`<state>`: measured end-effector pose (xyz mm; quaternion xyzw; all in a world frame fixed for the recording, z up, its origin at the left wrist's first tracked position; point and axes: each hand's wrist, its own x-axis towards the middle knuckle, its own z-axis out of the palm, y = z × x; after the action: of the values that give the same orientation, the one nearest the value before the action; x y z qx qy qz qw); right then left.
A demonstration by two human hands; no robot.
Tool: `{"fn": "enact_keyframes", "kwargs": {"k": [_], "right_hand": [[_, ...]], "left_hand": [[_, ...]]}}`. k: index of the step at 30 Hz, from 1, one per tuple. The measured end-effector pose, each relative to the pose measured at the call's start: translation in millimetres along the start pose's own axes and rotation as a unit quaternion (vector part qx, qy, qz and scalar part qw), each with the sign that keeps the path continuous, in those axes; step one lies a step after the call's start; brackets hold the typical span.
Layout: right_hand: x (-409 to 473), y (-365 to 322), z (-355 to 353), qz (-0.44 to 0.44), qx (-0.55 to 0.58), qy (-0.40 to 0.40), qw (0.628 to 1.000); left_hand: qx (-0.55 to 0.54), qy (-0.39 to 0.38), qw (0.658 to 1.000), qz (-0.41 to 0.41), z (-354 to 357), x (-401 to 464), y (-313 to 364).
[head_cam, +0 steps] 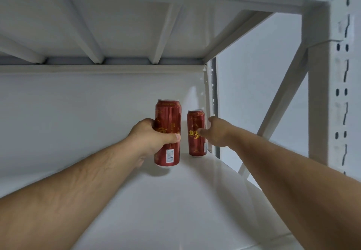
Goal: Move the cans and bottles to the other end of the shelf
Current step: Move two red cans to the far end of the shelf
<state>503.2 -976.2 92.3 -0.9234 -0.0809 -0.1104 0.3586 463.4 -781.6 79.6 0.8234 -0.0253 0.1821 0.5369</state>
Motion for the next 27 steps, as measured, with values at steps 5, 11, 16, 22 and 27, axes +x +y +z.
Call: {"fn": "enact_keyframes", "kwargs": {"k": [5,11,16,22,27], "right_hand": [[-18,4,-7,-0.003,-0.06,-0.021,0.998],[-26,18,-9,0.012,-0.123,-0.005,0.992],[-32,24,-5,0.021,-0.167,-0.024,0.985],[-36,25,-4,0.036,-0.166,-0.02,0.985],[-37,24,-5,0.038,-0.171,-0.018,0.984]], "left_hand": [[-0.003,-0.019,1.0,-0.008,21,10,8],[-0.017,-0.043,0.999,-0.02,55,27,4],[-0.037,-0.056,0.997,-0.032,84,40,0],[-0.035,-0.057,0.997,-0.033,105,48,-2],[-0.014,-0.047,0.998,-0.041,111,51,-5]]}}
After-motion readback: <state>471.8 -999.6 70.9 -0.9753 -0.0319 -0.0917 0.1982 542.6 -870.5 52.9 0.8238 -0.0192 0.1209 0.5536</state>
